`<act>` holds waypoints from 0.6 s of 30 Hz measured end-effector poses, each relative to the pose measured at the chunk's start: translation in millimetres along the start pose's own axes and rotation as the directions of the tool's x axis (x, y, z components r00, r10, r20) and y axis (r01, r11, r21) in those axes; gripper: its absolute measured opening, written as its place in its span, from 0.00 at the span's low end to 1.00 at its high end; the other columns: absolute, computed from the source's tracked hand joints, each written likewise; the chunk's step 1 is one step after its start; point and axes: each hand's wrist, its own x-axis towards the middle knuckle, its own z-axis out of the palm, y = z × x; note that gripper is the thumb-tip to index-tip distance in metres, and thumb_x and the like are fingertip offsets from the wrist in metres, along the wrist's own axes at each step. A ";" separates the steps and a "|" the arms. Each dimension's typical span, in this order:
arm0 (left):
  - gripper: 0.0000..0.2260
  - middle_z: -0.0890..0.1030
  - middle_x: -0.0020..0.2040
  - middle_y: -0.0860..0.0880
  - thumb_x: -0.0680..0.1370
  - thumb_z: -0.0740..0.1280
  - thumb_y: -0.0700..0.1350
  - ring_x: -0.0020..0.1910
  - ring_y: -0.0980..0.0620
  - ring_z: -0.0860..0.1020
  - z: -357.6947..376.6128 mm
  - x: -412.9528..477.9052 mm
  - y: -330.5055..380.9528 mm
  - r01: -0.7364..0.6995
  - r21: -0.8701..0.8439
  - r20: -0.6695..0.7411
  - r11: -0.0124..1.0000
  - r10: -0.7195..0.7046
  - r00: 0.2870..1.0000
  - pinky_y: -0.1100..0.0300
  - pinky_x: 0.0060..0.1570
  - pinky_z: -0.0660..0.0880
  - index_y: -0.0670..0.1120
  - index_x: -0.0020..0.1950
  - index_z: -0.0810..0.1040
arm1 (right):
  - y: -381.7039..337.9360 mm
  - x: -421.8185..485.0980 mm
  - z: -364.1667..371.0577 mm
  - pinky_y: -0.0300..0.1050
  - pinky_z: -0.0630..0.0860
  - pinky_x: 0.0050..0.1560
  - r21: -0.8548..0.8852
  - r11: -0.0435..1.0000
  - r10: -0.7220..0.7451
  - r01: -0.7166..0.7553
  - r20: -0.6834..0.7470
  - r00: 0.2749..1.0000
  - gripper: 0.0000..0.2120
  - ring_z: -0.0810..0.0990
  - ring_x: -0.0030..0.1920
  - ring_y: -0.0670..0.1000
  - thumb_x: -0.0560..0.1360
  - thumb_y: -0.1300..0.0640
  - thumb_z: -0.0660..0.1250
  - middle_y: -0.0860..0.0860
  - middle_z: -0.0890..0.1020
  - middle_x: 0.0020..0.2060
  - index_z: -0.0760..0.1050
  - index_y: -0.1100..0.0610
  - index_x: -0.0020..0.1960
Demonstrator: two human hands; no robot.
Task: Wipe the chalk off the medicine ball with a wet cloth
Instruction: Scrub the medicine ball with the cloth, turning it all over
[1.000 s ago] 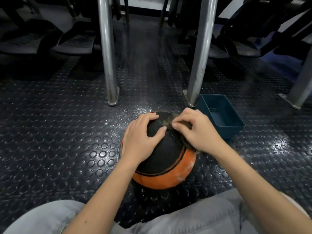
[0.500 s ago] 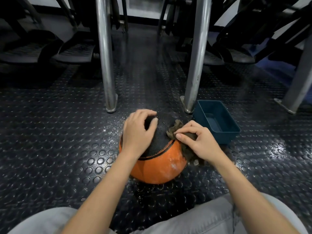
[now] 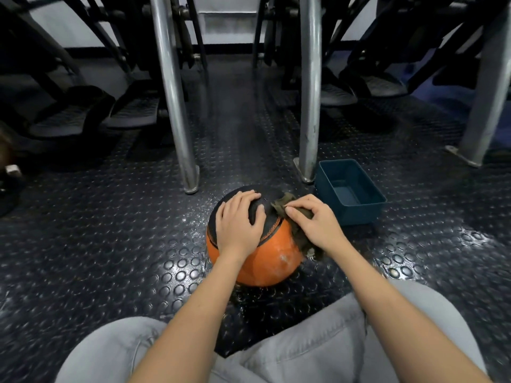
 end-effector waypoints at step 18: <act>0.15 0.66 0.70 0.54 0.82 0.55 0.52 0.71 0.52 0.60 -18.8 6.8 10.0 0.047 0.075 0.314 0.996 -0.068 0.947 0.52 0.72 0.51 0.53 0.69 0.67 | 10.4 -20.1 -3.2 0.36 0.63 0.59 -0.085 0.994 0.077 -0.071 0.073 0.994 0.18 0.71 0.60 0.48 0.72 0.65 0.67 0.48 0.72 0.55 0.76 0.54 0.61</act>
